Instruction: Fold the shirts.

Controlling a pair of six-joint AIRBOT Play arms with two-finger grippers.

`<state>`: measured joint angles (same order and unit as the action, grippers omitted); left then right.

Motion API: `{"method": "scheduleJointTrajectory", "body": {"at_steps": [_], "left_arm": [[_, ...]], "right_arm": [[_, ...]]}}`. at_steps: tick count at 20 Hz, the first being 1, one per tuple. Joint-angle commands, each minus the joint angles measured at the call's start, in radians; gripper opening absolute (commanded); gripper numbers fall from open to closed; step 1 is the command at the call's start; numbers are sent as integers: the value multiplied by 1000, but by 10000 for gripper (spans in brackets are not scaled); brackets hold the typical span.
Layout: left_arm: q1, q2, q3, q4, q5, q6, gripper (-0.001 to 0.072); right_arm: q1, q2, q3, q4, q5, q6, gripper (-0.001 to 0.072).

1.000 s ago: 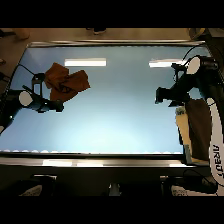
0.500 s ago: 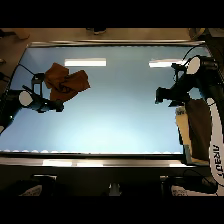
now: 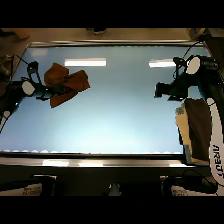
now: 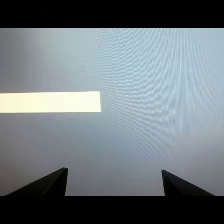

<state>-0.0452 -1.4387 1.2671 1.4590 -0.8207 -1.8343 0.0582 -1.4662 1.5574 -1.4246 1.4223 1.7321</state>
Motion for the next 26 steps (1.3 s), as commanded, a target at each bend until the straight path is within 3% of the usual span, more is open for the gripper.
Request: {"method": "scheduleJointTrajectory", "body": {"at_steps": [1,4,10,12,14,15,17,18,20,24,26], "left_arm": [[52,-228,251,-27,-91,-32,662],[50,-385,402,-27,-110,-33,662],[66,-510,441,-19,45,-33,650],[87,-525,440,-19,47,-33,540],[106,-531,440,-18,48,-34,351],[114,-533,440,-14,53,-48,349],[131,-530,441,-18,46,-70,86],[134,-517,441,-28,31,-69,26],[125,-451,441,-38,2,-34,25],[53,-151,441,-37,-11,229,24],[-18,49,440,-38,-13,274,24]], "right_arm": [[0,-1,1,0,-64,0,631],[0,-1,1,0,-52,-1,630],[0,-1,1,0,-26,-1,630],[0,-1,1,0,-11,-1,630],[0,-1,1,0,-1,0,630],[0,-1,1,2,12,0,630],[0,-1,1,4,47,0,629],[0,-1,1,4,64,-1,625],[0,-1,1,2,68,-16,601],[0,-1,1,-15,-20,-58,611],[0,5,3,-54,-65,-58,610]]}}
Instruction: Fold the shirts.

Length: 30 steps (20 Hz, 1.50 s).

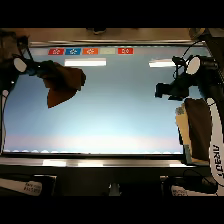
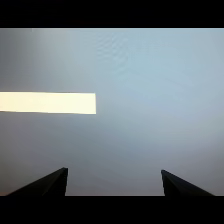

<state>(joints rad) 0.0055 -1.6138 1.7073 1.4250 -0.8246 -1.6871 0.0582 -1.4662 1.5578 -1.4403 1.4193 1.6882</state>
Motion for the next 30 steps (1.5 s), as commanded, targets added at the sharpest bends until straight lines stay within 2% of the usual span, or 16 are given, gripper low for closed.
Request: {"method": "scheduleJointTrajectory", "body": {"at_steps": [1,5,8,10,12,15,17,18,19,20,22,24,27,28,30], "left_arm": [[-112,320,0,-4,-8,146,24],[-343,615,-18,-4,-6,149,24],[-484,691,-92,-3,-10,95,24],[-534,689,-193,-3,-35,72,24],[-564,665,-362,-4,-24,23,25],[-603,567,-615,-10,35,-72,25],[-633,459,-692,-101,45,-73,30],[-640,404,-684,-188,20,-16,215],[-637,369,-655,-249,-24,27,645],[-619,349,-603,-254,-95,43,714],[-532,358,-495,-169,-237,108,714],[-385,390,-411,-64,-354,143,714],[-121,421,-434,-51,-469,174,713],[-43,422,-484,-60,-476,173,712],[68,415,-628,-163,-409,174,711]], "right_arm": [[0,17,13,-48,-59,-14,610],[0,193,56,-100,-50,-9,610],[0,411,59,-143,-57,16,610],[0,538,59,-143,-21,73,609],[0,616,58,-143,88,105,609],[0,629,55,-142,296,108,609],[0,608,24,-129,319,107,609],[0,592,-2,-122,304,107,609],[0,573,-28,-111,288,107,610],[0,549,-53,-96,274,107,610],[0,492,-122,-23,245,107,611],[1,445,-211,85,203,92,612],[1,402,-373,237,105,67,612],[3,393,-424,272,74,51,612],[3,379,-531,341,16,12,612]]}}
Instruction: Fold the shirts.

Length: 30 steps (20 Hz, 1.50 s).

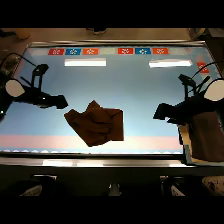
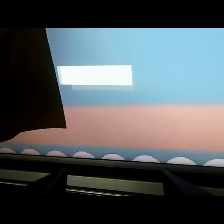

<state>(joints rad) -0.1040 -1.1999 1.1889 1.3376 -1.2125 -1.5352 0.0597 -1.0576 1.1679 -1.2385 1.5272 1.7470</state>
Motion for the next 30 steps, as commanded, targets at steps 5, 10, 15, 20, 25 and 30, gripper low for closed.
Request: {"method": "scheduleJointTrajectory", "body": {"at_steps": [5,10,15,20,25,30], "left_arm": [[211,-88,-319,-254,170,17,709],[187,-249,-317,-427,273,18,706],[171,-285,-309,-482,370,37,158],[171,-225,-291,-482,356,151,25],[170,-126,-291,-482,357,175,25],[170,-63,-291,-482,358,175,26]], "right_arm": [[2,-47,-316,212,-153,-101,612],[2,-58,-379,262,-241,-166,665],[186,-187,-389,294,-362,-212,712],[298,-330,-388,551,-508,-286,710],[306,-412,-388,663,-593,-266,706],[307,-427,-388,726,-647,-209,685]]}}
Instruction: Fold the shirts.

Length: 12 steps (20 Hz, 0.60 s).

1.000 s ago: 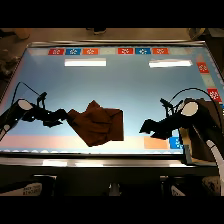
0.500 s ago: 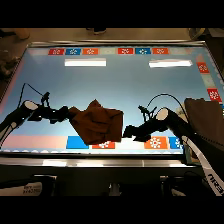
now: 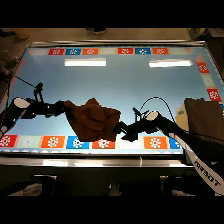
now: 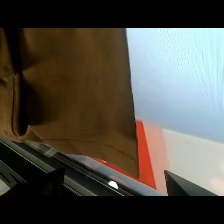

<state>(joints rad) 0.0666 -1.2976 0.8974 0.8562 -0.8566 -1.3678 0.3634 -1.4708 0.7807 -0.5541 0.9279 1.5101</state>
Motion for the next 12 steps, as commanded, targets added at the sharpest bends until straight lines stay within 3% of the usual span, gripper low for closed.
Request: {"method": "scheduleJointTrajectory", "body": {"at_steps": [1,5,9,12], "left_arm": [[-1,40,1,-1,2,8,26],[-18,46,1,-1,2,8,26],[-66,47,1,-1,3,8,26],[-82,62,1,-1,6,8,25]], "right_arm": [[3,-14,-1,47,-48,38,670],[10,-14,0,84,-58,64,668],[135,-14,0,137,-170,84,666],[196,-14,1,149,-252,154,571]]}}
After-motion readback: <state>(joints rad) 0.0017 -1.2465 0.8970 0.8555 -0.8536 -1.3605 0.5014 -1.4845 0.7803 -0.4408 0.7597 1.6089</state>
